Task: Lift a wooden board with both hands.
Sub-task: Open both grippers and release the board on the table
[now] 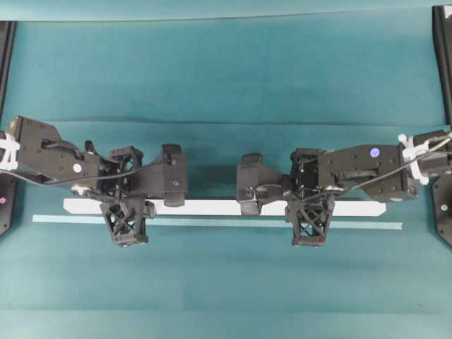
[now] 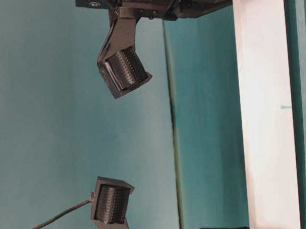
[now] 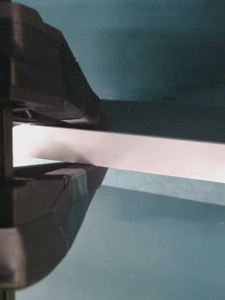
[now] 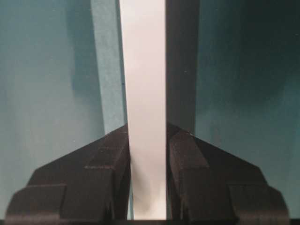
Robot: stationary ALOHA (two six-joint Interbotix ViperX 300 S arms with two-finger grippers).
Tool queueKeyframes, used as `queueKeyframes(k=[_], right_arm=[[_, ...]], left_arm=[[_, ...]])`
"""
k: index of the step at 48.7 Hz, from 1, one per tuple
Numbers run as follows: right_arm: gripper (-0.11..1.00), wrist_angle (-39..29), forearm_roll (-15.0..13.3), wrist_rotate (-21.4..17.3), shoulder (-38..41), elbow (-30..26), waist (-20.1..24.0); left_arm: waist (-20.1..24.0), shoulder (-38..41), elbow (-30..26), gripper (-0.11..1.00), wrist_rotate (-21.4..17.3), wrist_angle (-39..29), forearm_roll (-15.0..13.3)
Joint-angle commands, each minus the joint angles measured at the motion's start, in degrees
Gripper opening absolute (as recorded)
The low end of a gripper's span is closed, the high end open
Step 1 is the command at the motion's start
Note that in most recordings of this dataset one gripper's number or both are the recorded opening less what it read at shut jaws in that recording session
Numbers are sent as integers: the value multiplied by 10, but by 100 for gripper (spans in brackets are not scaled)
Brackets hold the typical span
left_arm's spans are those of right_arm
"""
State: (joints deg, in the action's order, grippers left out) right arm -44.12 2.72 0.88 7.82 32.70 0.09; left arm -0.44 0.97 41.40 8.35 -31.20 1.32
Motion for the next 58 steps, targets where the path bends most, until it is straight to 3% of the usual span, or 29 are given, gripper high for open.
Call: queueKeyframes(k=[1, 40, 58], right_arm=[[21, -3, 3, -2, 6, 6, 6], [21, 18, 3, -4, 16, 8, 13], [21, 76, 3, -7, 15, 9, 12]], left_arm=[[1, 0, 1, 17, 7, -2, 0], [4, 14, 10, 17, -2, 29, 0], [-5, 11, 12, 17, -3, 44, 0]])
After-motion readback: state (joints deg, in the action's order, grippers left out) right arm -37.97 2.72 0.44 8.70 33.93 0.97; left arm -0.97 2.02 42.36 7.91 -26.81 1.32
